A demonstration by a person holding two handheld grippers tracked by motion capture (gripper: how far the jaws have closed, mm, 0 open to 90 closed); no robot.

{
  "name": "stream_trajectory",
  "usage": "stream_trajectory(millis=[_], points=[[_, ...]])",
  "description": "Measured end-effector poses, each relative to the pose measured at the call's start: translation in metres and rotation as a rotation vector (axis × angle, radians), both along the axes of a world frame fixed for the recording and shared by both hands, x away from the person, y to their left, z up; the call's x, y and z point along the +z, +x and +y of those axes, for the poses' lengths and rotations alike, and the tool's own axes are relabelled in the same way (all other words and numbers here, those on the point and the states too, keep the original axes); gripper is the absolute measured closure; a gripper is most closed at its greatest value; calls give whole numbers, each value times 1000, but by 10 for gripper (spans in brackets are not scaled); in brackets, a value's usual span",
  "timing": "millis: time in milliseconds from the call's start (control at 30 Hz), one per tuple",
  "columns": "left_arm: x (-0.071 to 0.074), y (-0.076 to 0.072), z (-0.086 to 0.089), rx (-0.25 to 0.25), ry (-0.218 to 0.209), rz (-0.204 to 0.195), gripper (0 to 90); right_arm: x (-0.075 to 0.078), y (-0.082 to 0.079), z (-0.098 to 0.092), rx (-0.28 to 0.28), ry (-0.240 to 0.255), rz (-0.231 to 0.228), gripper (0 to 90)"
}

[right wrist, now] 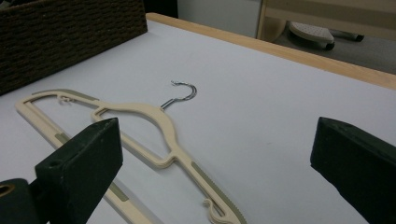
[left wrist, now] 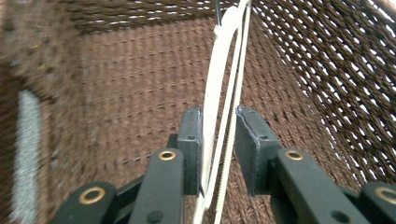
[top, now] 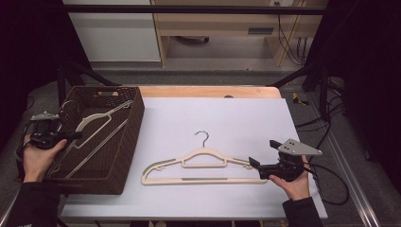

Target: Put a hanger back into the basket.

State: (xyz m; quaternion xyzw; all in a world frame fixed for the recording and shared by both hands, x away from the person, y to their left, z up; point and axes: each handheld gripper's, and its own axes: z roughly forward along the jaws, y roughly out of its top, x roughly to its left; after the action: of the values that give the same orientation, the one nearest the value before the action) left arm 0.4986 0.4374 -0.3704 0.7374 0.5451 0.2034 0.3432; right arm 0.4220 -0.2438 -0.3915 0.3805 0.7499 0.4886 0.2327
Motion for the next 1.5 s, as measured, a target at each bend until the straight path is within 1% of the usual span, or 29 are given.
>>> stream_trajectory(millis=[67,133,167,233,267,367,433,533,667,733,800,833,967,1033,1067,1133,1233,1333,1433,1500], points=[[3,-6,0,8,-18,-34,642,0,0,0,-5,5,1,26],[7,-13,-1,-4,-46,-71,604,0,1,0,-8,6,1,26],[10,-16,-3,-9,-50,-89,574,0,1,0,-8,7,3,26],[15,-21,-9,-15,-44,-121,523,1,1,0,-10,8,4,28],[18,-24,-12,-23,-47,-133,498,1,1,0,-9,8,1,28],[26,-31,-24,-46,-59,-187,435,1,1,-1,-6,5,0,28],[30,-37,-34,-77,-88,-224,393,1,1,-1,-10,9,-1,29],[34,-46,-53,-129,-116,-273,327,2,0,-2,-7,8,-1,30],[37,-55,-80,-200,-157,-311,240,2,0,-2,-3,9,-5,30],[38,-60,-94,-227,-154,-333,194,2,0,-3,-7,11,-5,30],[38,-63,-107,-257,-160,-339,154,3,-1,-3,-7,18,-3,31],[38,-65,-113,-277,-155,-343,126,3,-1,-4,-6,17,-5,31],[34,-72,-137,-328,-157,-353,107,3,0,-4,-3,16,-4,31],[30,-73,-148,-353,-151,-343,104,2,0,-3,0,13,-6,31],[29,-73,-153,-361,-148,-341,98,2,0,-3,5,8,1,31],[26,-74,-161,-379,-148,-343,100,1,1,-3,11,4,-1,31],[22,-75,-173,-409,-147,-335,94,1,2,-2,9,4,1,33],[17,-76,-185,-437,-140,-325,91,0,3,-1,11,0,11,39],[11,-76,-196,-464,-145,-314,90,-1,6,1,24,-10,21,41],[6,-76,-203,-475,-135,-308,91,-2,8,2,30,-17,27,44]])
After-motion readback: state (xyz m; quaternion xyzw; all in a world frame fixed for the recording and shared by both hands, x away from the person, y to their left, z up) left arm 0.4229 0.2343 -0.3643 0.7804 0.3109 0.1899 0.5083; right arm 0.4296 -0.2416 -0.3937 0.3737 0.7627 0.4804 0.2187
